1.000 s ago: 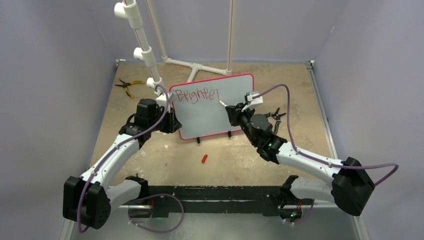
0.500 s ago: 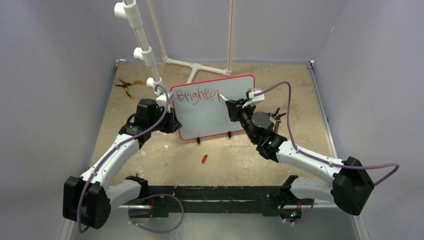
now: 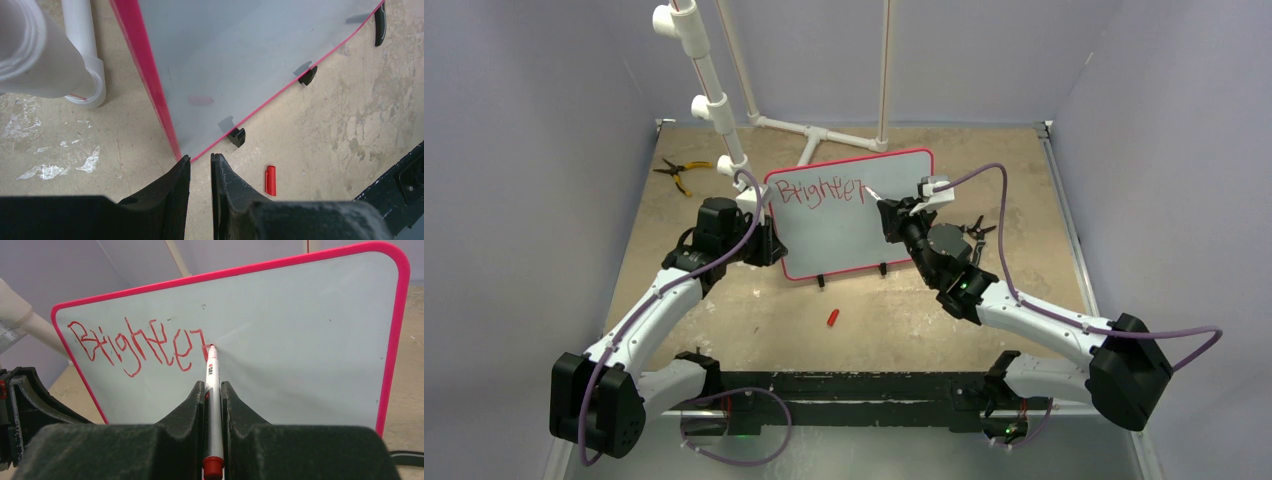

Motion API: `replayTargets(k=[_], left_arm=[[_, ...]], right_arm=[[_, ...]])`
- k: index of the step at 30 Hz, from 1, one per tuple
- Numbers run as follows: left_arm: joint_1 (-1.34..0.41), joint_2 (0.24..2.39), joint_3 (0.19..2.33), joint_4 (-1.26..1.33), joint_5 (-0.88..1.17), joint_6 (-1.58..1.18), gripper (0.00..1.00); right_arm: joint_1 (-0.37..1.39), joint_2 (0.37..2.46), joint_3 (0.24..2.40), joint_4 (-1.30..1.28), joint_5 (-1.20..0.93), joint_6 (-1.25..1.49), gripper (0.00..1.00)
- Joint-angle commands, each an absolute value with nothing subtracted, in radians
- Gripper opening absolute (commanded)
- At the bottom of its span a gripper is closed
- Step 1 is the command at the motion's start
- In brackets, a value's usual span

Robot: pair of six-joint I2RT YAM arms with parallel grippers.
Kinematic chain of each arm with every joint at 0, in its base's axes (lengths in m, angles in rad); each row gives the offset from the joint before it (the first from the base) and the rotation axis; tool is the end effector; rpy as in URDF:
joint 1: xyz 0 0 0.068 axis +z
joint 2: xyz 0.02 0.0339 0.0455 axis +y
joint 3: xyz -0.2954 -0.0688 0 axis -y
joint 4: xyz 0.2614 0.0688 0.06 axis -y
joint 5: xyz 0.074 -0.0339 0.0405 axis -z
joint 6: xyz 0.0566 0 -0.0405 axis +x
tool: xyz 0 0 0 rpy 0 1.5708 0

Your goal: Write a sentence on the whiteboard

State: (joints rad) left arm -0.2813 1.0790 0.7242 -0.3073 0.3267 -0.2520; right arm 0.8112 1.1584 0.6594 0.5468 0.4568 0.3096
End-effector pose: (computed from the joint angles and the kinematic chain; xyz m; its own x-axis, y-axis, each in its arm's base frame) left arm 0.2324 -0.0861 0.2609 -0.6981 -0.0441 -0.7146 0.3428 0.8557 -0.3877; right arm 0.2140 0.1891 0.3177 -0.0745 0.3186 -0.9449 -0.3409 0.8824 0.3244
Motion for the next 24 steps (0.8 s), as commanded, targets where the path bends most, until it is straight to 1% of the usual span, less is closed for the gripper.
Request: replayTargets(k=[1,7,14,24], left_arm=[[-0.276,1.08,0.726,-0.275,0.335,-0.254,0.2],[-0.276,1.08,0.726,-0.276,0.334,-0.253,0.2],[-0.276,1.078,0.726,-0.274,0.331,-0.253,0.2],[-0.276,1.069,0.723,-0.272,0.325,-0.253,0.2]], right_arm=[[0.806,1.156,0.689,0.572,0.496,0.295,0.0],[0.807,1.145,0.684,0.585,0.463,0.278,0.0],[0.807,1.078,0.659,0.582,0.41,0.247,0.0],[0.805,0.981,0.652,0.495,0.402,0.229,0.0]])
